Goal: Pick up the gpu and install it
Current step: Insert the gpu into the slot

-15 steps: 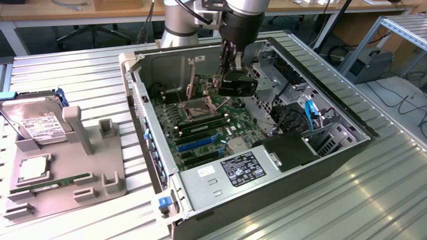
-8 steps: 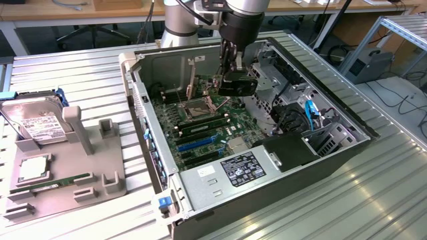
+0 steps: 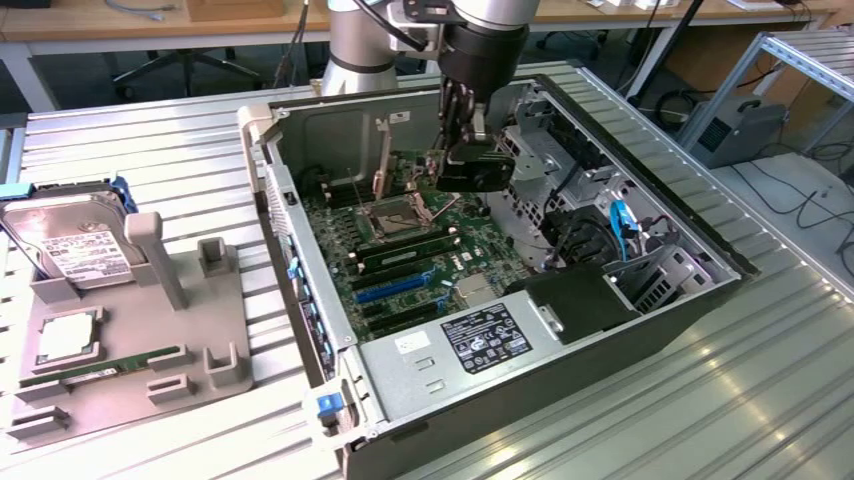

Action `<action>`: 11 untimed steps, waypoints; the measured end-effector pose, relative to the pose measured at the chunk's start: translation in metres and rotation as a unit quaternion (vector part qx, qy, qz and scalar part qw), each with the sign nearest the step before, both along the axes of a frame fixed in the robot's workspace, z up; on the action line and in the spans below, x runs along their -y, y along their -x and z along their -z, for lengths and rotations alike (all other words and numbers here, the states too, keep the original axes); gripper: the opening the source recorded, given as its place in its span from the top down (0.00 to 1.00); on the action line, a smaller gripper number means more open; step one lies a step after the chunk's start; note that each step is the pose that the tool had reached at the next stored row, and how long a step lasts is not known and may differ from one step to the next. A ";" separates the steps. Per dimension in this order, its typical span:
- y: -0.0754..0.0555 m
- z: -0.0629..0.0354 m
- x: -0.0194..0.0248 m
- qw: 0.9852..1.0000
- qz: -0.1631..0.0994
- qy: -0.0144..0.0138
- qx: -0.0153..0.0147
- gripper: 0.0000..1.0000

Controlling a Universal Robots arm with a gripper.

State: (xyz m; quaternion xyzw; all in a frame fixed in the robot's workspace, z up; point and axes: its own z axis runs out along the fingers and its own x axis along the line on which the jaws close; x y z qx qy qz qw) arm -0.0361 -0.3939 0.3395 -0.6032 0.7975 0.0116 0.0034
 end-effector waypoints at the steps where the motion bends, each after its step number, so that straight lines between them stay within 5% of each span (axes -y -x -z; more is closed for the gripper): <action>1: 0.000 0.0000 0.0000 1.000 -0.002 0.000 0.000 0.73; 11: 0.000 0.0000 0.0000 1.000 -0.016 0.000 0.000 0.73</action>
